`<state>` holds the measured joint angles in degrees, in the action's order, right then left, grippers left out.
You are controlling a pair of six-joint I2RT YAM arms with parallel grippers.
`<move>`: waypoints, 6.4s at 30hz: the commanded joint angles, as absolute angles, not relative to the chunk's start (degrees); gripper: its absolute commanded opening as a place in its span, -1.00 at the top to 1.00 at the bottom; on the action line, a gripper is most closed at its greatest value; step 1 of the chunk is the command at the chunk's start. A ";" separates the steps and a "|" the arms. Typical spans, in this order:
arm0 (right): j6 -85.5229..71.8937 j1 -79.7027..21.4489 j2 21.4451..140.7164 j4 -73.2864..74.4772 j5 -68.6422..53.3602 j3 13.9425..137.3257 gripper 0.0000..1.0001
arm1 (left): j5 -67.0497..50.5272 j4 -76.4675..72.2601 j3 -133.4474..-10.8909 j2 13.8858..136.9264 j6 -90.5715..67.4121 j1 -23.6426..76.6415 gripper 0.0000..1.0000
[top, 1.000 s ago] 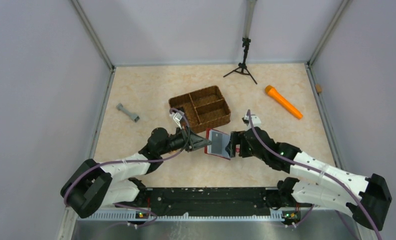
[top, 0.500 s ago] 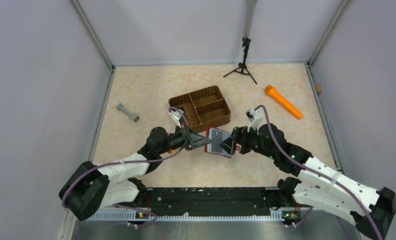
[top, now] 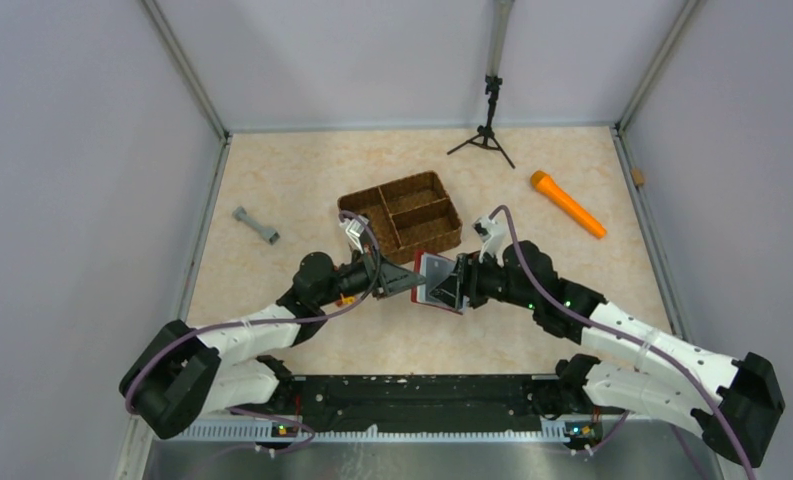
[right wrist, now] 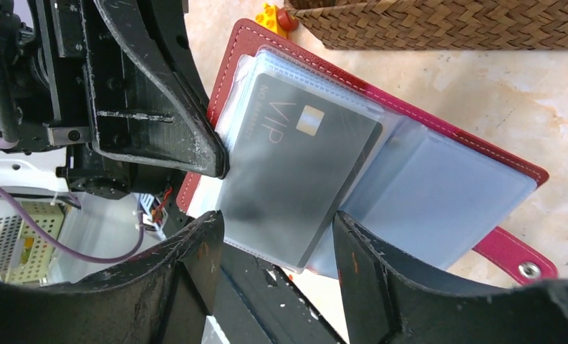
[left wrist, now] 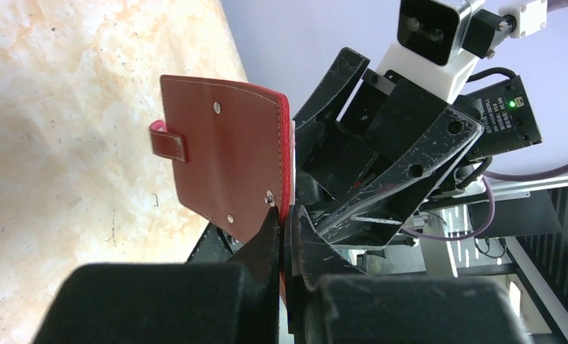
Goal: Take the credit cards out of the card holder
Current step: Remove the credit card from the card holder.
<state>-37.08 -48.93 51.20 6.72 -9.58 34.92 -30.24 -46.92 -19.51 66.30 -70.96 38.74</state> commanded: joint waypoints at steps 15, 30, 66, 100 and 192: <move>-37.88 -48.60 50.84 5.37 -7.53 35.34 0.77 | -31.95 -55.65 -21.73 66.65 -74.40 39.13 1.00; -37.77 -48.52 49.09 10.69 -2.05 36.21 1.00 | -30.91 -50.89 -21.97 63.11 -72.16 39.15 1.00; -38.94 -44.21 38.85 25.10 6.37 39.55 -0.35 | -24.85 -56.70 -18.72 57.12 -76.60 38.98 1.00; -102.78 -46.75 35.91 -10.89 3.28 23.97 -0.95 | -17.10 -76.10 -19.58 60.57 -83.17 38.96 1.00; -41.29 -48.43 35.80 4.97 -7.23 40.86 -0.23 | -34.40 -26.56 -33.62 50.18 -61.71 38.86 1.00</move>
